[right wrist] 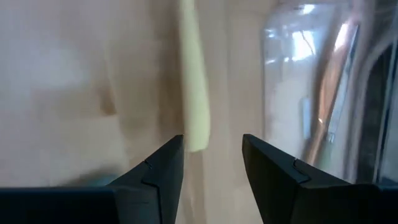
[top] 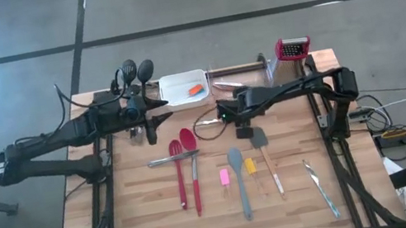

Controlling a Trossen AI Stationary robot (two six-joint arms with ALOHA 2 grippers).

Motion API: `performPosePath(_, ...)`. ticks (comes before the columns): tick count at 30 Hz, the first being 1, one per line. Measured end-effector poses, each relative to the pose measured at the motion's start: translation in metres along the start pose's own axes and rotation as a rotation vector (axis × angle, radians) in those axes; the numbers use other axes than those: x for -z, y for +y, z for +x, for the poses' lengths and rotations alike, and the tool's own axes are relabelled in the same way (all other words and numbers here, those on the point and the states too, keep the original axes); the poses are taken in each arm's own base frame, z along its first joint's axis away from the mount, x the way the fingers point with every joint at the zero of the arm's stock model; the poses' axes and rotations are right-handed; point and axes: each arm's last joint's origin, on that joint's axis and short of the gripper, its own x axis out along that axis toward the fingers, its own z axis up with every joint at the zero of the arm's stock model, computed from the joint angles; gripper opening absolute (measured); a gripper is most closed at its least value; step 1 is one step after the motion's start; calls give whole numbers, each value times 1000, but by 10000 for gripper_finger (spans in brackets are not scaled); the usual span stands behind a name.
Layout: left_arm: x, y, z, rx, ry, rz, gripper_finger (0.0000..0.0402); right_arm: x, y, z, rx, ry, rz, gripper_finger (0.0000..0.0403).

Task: Pick & Place Kitchen Items
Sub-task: Put the yellow table knife into the right transparent bin

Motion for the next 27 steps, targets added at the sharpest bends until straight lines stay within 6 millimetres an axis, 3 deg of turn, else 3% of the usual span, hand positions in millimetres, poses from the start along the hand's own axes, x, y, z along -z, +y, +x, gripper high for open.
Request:
performPosePath(5,0,0,0,0,0,7,189,2,9,2,42,21,-156,158)
performPosePath(13,0,0,0,0,1,33,189,2,7,6,-1,22,-287,155)
performPosePath(21,0,0,0,0,1,54,189,-5,16,40,-30,145,-404,153)
performPosePath(27,0,0,0,-2,5,55,189,-21,16,48,-31,141,-413,148)
